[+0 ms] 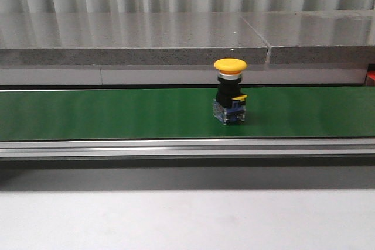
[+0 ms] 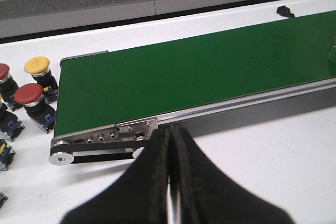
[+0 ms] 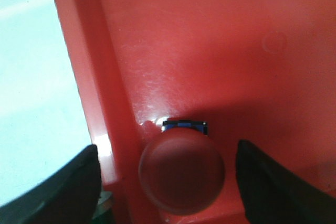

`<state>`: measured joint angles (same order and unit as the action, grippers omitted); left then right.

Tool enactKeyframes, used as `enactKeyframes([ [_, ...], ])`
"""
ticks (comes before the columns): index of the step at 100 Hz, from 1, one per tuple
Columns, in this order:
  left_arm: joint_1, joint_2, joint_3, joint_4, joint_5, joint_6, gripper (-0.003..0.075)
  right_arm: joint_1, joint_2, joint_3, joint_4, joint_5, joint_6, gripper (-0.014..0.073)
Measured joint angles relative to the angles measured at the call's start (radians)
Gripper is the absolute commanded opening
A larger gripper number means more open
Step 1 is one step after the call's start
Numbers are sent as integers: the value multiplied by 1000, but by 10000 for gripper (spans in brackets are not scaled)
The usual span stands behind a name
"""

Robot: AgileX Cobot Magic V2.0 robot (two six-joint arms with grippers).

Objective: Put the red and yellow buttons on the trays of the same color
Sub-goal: 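Lower the red button into the red tray and open the right gripper, then lower the right gripper onto the yellow button on the belt and grasp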

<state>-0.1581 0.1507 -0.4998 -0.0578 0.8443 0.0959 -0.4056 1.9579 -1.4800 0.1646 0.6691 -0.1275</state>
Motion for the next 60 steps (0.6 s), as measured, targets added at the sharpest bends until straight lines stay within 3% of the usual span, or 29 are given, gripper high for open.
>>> enactKeyframes([
  [36,0,0,0,0,0,0,-20,2,-220,177,2,-44,0,545],
  [60,0,0,0,0,0,0,-20,81,-405,298,2,-38,0,545],
])
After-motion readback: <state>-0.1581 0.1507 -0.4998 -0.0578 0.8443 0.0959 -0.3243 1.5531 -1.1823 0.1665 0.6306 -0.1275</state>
